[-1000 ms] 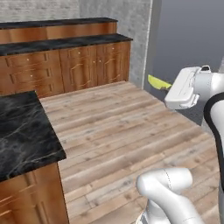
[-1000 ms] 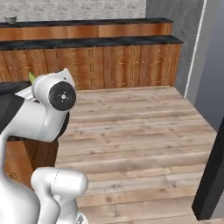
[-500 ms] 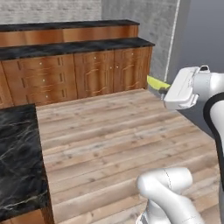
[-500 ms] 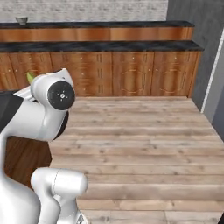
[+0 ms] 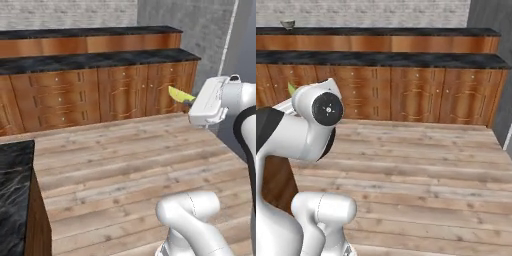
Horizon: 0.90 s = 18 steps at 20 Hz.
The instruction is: There is a bowl on the dining counter. Grab a lemon wedge from the fridge and place it in the bowl. Then get the liquor bottle and glass cup from the cabinet and place them next to the bowl.
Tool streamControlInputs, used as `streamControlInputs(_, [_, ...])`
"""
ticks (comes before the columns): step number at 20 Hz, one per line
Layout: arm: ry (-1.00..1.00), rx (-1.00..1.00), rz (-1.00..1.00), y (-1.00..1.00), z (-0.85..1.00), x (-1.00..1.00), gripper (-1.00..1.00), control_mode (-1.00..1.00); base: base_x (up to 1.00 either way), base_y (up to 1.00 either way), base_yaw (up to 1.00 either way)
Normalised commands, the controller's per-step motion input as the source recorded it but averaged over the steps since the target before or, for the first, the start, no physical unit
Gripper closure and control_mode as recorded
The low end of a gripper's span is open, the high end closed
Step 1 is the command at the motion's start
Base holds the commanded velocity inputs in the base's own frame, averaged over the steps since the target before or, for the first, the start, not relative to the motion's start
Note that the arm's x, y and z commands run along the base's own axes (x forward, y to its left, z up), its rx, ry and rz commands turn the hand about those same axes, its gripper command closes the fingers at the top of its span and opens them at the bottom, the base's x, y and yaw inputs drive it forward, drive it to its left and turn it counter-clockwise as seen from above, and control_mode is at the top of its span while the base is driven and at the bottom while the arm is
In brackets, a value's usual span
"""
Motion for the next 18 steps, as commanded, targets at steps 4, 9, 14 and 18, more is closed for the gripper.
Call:
streamControlInputs(4, [0.00,0.00,0.00,0.00,0.00,0.00,1.00,1.00,1.00,-0.17,0.40])
streamControlInputs(9, [0.00,0.00,0.00,0.00,0.00,0.00,1.00,1.00,1.00,-0.14,0.46])
streamControlInputs(14, [0.00,0.00,0.00,0.00,0.00,0.00,1.00,1.00,1.00,-0.16,0.45])
streamControlInputs(18, [0.00,0.00,0.00,0.00,0.00,0.00,1.00,1.00,1.00,-0.31,0.38])
